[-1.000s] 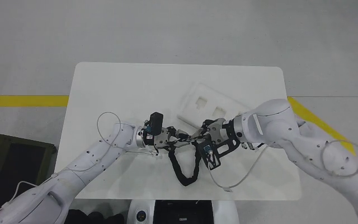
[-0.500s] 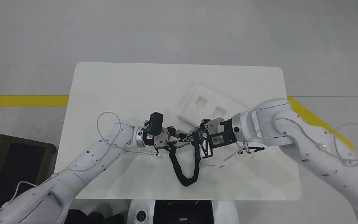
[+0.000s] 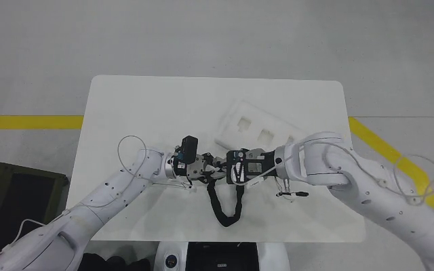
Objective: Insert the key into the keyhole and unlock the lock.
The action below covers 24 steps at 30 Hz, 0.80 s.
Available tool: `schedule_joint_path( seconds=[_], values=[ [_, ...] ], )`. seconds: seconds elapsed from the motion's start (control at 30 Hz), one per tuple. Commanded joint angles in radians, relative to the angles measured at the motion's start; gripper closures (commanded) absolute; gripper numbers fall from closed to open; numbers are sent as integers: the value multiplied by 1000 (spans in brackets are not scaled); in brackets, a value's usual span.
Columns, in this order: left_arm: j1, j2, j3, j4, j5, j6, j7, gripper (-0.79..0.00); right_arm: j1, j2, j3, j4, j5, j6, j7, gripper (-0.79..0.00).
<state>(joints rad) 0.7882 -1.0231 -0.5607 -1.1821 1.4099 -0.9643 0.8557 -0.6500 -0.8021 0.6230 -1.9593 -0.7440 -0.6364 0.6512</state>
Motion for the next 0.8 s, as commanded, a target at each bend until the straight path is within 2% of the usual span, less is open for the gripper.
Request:
schedule_joint_path(
  seconds=[0.0, 0.23, 0.63, 0.77],
  values=[
    [0, 0, 0, 0, 0, 0, 0, 0, -20, 3, 16, -10, -17, 37, -2, 0],
    [0, 0, 0, 0, 0, 0, 0, 0, -89, 19, 69, -66, -44, 104, 27, 0],
    [58, 8, -67, -75, -56, 47, -147, 0, -170, 32, 144, -94, -56, 157, 61, 0],
    [80, 14, -95, -108, -73, 51, -173, 0, -189, 34, 163, -105, -63, 137, 50, 0]
  ],
)
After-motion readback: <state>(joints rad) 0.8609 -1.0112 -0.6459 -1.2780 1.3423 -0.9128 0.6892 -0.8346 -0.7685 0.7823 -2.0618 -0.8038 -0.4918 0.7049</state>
